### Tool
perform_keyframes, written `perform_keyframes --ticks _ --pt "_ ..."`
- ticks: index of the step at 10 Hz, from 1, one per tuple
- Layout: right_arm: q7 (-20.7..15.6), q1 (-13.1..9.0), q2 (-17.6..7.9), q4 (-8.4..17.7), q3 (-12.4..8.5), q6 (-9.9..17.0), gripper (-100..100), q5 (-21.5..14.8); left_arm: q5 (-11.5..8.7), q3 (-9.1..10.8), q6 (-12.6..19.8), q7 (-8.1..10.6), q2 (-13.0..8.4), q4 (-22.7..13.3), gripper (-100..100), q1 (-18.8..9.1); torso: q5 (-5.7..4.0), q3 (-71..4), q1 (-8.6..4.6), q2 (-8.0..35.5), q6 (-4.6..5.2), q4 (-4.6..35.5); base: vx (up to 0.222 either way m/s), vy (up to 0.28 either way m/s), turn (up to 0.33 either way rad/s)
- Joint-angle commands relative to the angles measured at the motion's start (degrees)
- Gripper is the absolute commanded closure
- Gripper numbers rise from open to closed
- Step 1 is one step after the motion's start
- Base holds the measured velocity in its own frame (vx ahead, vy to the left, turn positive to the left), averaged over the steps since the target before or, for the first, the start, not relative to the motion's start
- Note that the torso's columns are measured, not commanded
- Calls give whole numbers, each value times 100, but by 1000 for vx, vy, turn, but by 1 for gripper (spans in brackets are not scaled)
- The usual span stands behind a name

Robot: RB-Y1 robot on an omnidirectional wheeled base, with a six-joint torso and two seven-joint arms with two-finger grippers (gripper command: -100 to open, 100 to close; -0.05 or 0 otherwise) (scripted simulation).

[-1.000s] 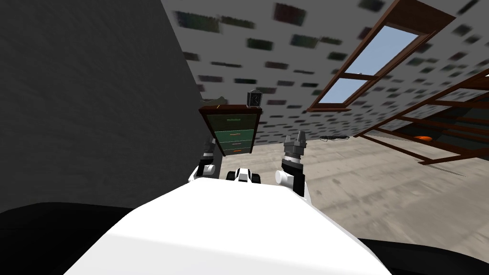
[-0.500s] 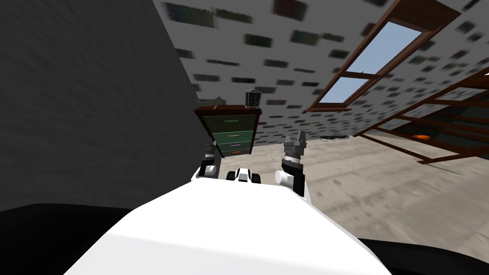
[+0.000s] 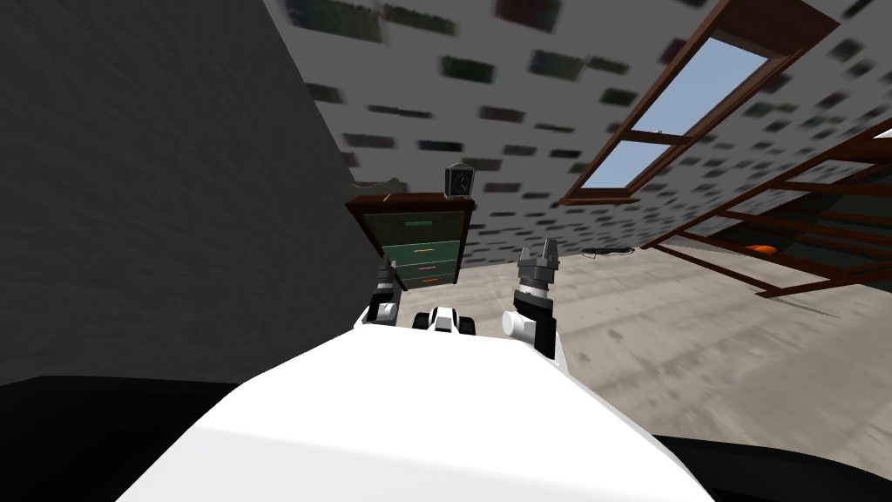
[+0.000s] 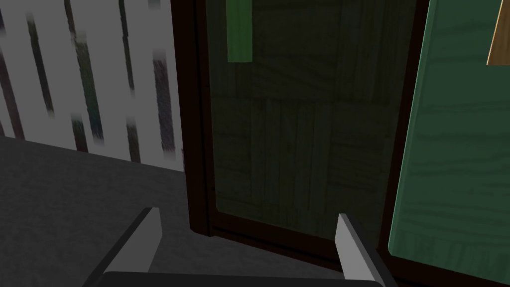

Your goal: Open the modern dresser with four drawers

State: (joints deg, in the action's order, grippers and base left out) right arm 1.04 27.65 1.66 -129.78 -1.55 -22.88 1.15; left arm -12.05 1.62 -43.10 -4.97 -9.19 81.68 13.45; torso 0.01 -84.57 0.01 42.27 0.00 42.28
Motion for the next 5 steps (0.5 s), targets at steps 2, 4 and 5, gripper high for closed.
perform_keyframes --ticks 2,4,5 --pt "0 0 0 0 0 0 0 0 -178 -14 -134 -70 82 -512 -100 -181 -1 0 0 2 -2 0 83 -14 -21" --pt "0 0 0 0 0 0 0 0 -247 -20 -203 -94 119 -891 -100 -262 0 4 1 8 -1 2 67 -11 -27" --pt "0 0 0 0 0 0 0 0 -315 -26 -271 -118 157 -1104 -100 -342 0 3 0 5 0 1 88 -14 -48"
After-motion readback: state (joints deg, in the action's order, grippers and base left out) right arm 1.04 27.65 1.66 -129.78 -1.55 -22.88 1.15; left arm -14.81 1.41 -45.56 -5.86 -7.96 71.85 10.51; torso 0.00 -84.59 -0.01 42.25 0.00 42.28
